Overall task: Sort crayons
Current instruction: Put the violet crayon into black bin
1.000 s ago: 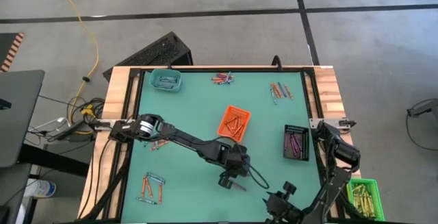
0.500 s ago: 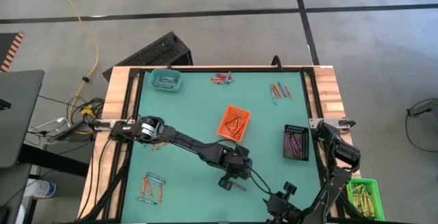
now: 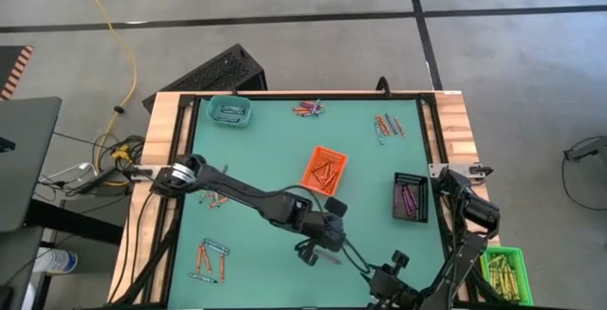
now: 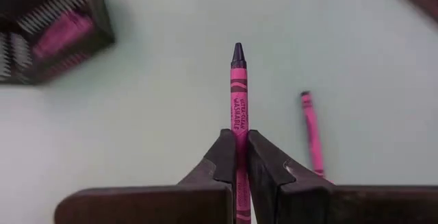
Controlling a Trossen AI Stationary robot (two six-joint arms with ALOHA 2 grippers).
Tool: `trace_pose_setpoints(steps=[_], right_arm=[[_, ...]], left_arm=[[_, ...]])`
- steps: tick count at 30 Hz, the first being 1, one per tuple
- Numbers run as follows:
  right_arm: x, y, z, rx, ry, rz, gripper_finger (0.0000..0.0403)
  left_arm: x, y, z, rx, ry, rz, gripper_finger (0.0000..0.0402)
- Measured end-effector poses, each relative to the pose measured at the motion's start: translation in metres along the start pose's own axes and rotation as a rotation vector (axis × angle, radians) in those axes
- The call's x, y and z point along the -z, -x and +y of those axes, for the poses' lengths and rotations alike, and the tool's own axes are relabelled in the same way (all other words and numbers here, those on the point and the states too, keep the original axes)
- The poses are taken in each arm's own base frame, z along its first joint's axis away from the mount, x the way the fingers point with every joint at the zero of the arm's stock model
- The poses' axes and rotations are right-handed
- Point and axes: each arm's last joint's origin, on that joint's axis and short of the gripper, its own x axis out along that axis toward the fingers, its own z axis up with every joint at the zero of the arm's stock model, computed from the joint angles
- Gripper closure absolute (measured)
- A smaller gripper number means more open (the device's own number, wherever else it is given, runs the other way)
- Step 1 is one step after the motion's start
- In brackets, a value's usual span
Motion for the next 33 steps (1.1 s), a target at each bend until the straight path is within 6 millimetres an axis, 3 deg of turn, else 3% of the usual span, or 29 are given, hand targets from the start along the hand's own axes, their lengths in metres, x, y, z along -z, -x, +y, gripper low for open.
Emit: trace_pose_setpoints(steps=[6, 12, 17, 21, 30, 33], right_arm=[[-0.003, 0.0, -0.003, 0.02, 0.026, -0.088, 0.0278], [-0.016, 0.007, -0.006, 0.037, 0.085, -0.313, 0.0278], [-0.031, 0.016, -0.003, 0.054, 0.195, -0.555, 0.0278], [-0.044, 0.025, 0.0, 0.098, 0.296, -0.713, 0.0278], [-0.083, 0.031, 0.006, 0.209, 0.442, -0.693, 0.0278], [-0.091, 0.032, 0.007, 0.228, 0.466, -0.687, 0.0278]], left_arm=[[-0.017, 0.054, 0.006, -0.001, -0.039, -0.101, 0.0401], [-0.033, 0.119, 0.015, 0.031, -0.086, -0.272, 0.0401], [-0.04, 0.156, 0.015, 0.141, -0.153, -0.418, 0.0401], [-0.044, 0.161, 0.009, 0.245, -0.22, -0.49, 0.0401], [-0.046, 0.127, -0.008, 0.307, -0.307, -0.482, 0.0401], [-0.046, 0.124, -0.008, 0.292, -0.324, -0.482, 0.0401]])
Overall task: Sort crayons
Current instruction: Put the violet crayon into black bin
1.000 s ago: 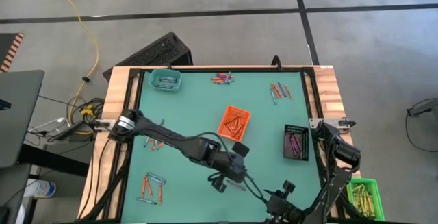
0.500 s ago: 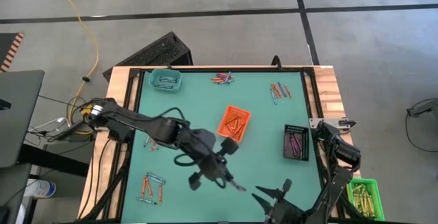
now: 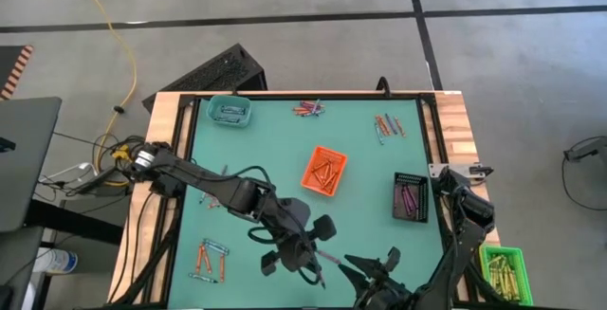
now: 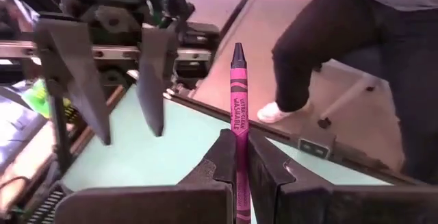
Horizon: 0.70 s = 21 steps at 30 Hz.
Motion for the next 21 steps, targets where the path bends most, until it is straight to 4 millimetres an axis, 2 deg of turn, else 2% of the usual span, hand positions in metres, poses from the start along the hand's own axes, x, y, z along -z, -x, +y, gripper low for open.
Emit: trace_pose_setpoints(steps=[6, 12, 16, 21], right_arm=[[-0.006, -0.013, -0.004, -0.035, 0.038, 0.087, 0.0278], [-0.01, -0.029, -0.014, -0.072, 0.124, 0.184, 0.0278], [-0.016, -0.035, -0.029, -0.07, 0.163, 0.209, 0.0278], [-0.023, -0.051, -0.056, -0.144, 0.158, 0.337, 0.0278]], left_arm=[[0.003, -0.001, 0.005, -0.04, -0.02, 0.018, 0.0401], [0.007, 0.015, 0.004, -0.075, -0.002, 0.14, 0.0401], [-0.001, 0.04, 0.001, -0.117, -0.002, 0.199, 0.0401], [-0.017, 0.089, -0.008, -0.185, 0.024, 0.238, 0.0401]])
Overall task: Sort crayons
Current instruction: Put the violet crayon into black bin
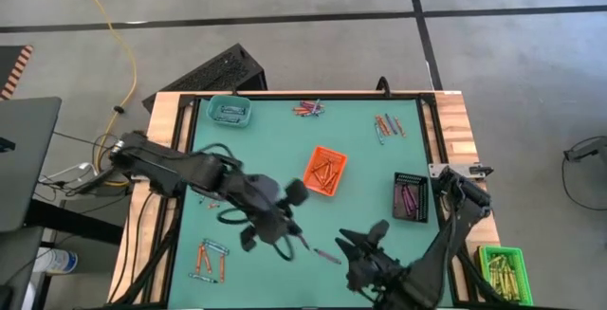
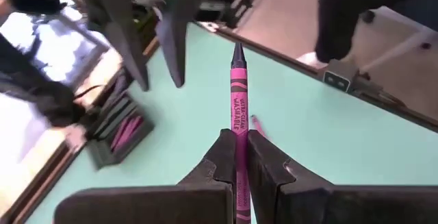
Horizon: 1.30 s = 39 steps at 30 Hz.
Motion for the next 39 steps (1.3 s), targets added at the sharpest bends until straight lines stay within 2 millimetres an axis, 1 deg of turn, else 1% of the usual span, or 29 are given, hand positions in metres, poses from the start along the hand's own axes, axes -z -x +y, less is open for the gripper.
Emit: trace_pose_setpoints(steps=[2, 5, 8, 11, 14, 18, 21, 24, 26, 28, 31, 35, 39], right_arm=[[-0.002, -0.007, -0.009, -0.059, 0.011, 0.066, 0.0278], [-0.002, -0.018, -0.024, -0.15, 0.034, 0.165, 0.0278], [0.001, -0.027, -0.037, -0.225, 0.049, 0.245, 0.0278], [0.007, -0.029, -0.052, -0.267, 0.054, 0.28, 0.0278], [0.016, -0.023, -0.074, -0.281, 0.024, 0.273, 0.0278], [0.034, -0.009, -0.104, -0.309, -0.083, 0.222, 0.0278], [0.054, -0.001, -0.121, -0.347, -0.176, 0.159, 0.0278], [0.078, 0.0, -0.13, -0.381, -0.274, 0.1, 0.0278], [0.094, -0.002, -0.13, -0.401, -0.324, 0.056, 0.0278], [0.107, -0.007, -0.126, -0.406, -0.36, -0.001, 0.0278], [0.118, -0.018, -0.114, -0.403, -0.383, -0.102, 0.0278], [0.12, -0.034, -0.094, -0.382, -0.372, -0.247, 0.0278], [0.114, -0.049, -0.075, -0.352, -0.347, -0.363, 0.0278]], left_arm=[[-0.002, 0.021, 0.0, -0.029, 0.02, -0.002, 0.0401], [-0.002, 0.046, -0.001, -0.075, 0.036, 0.006, 0.0401], [0.001, 0.063, -0.004, -0.106, 0.06, 0.058, 0.0401], [0.007, 0.077, -0.007, -0.123, 0.092, 0.119, 0.0401], [0.011, 0.086, -0.01, -0.127, 0.121, 0.166, 0.0401], [0.016, 0.089, -0.013, -0.111, 0.144, 0.214, 0.0401], [0.023, 0.091, -0.018, -0.11, 0.151, 0.237, 0.0401], [0.037, 0.092, -0.023, -0.123, 0.168, 0.265, 0.0401], [0.048, 0.092, -0.025, -0.147, 0.184, 0.256, 0.0401], [0.06, 0.092, -0.028, -0.189, 0.198, 0.208, 0.0401], [0.079, 0.09, -0.035, -0.233, 0.212, 0.086, 0.0401], [0.106, 0.07, -0.046, -0.27, 0.222, -0.04, 0.0401], [0.125, 0.047, -0.056, -0.306, 0.204, -0.203, 0.0401]])
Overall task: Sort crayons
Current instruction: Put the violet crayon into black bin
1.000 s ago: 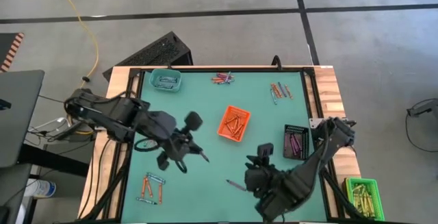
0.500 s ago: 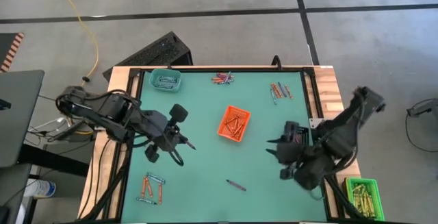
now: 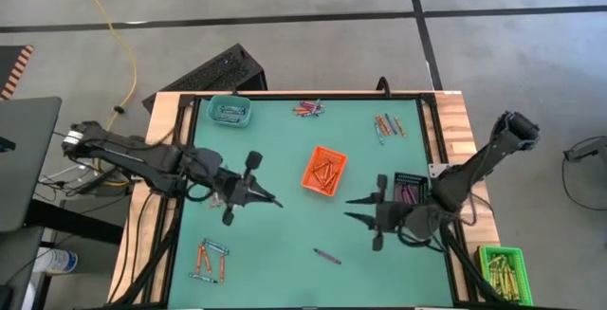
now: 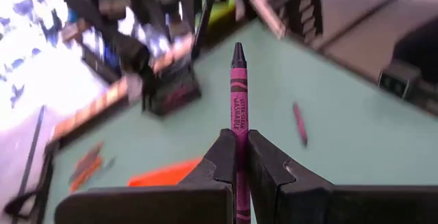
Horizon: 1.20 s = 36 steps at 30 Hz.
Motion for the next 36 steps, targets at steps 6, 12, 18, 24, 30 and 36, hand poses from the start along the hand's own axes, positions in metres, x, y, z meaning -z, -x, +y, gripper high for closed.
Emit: trace_pose_setpoints(steps=[6, 12, 18, 24, 30, 36], right_arm=[[0.001, -0.032, 0.02, -0.031, 0.055, -0.118, 0.0278], [0.006, -0.058, 0.033, -0.003, 0.094, -0.215, 0.0278], [0.009, -0.069, 0.036, -0.029, 0.083, -0.273, 0.0278], [0.008, -0.068, 0.038, -0.07, 0.062, -0.289, 0.0278], [0.007, -0.069, 0.037, -0.101, 0.039, -0.3, 0.0278], [0.008, -0.07, 0.036, -0.101, 0.028, -0.298, 0.0278]], left_arm=[[0.037, -0.027, -0.015, -0.023, 0.015, -0.184, 0.0401], [0.061, -0.058, -0.024, 0.016, 0.059, -0.217, 0.0401], [0.069, -0.08, -0.03, 0.034, 0.067, -0.293, 0.0401], [0.073, -0.09, -0.032, 0.033, 0.071, -0.353, 0.0401], [0.076, -0.101, -0.034, 0.043, 0.09, -0.409, 0.0401], [0.07, -0.116, -0.034, 0.059, 0.081, -0.423, 0.0401]])
